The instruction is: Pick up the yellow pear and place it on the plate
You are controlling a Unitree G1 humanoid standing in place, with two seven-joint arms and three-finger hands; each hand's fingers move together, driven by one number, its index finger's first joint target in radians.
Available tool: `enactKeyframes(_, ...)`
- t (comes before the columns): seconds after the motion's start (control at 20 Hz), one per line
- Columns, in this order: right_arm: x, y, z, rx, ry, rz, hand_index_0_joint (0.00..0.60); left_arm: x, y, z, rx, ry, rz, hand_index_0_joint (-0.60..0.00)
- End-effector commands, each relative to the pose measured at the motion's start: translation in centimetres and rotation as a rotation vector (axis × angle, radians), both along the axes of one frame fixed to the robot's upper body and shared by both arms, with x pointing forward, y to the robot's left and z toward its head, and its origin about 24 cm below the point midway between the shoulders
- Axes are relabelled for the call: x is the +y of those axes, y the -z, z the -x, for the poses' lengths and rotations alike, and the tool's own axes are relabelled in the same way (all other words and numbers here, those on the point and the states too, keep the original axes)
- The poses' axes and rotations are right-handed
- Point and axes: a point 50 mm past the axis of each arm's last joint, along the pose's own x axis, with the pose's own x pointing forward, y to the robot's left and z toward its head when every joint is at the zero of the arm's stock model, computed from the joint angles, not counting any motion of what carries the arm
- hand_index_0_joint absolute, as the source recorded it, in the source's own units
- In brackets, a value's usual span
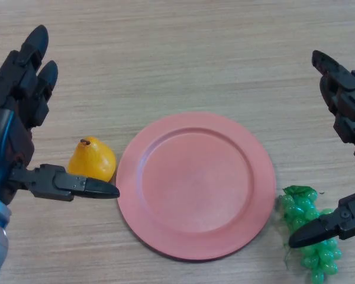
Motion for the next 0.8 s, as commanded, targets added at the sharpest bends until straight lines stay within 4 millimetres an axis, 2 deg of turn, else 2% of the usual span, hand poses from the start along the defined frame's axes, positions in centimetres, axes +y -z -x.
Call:
enactKeyframes(0.05,-0.7,-3.0,0.8,-0.208,0.042,0.016,0.0,0.5,-3.2,0.7,-0.209,-0.004,-0.027,0.0)
enactKeyframes(0.3,-0.8,-3.1,0.3,-0.221,0.061,0.012,0.0,1.3,-3.3,0.1,-0.228,-0.028,-0.026,0.0)
enactKeyframes(0.45,-0.9,-3.1,0.4,-0.217,0.063,0.016,0.0,2.8,-2.8,-1.1,-0.266,-0.125,-0.086,0.0)
enactKeyframes(0.6,-1.0,-3.1,0.4,-0.227,0.07,0.024,0.0,4.2,-0.8,-2.7,-0.208,-0.17,-0.133,0.0)
enactKeyframes(0.8,-1.1,-2.8,0.5,-0.227,0.082,0.031,0.0,4.9,2.1,-4.4,-0.129,-0.145,-0.125,0.0)
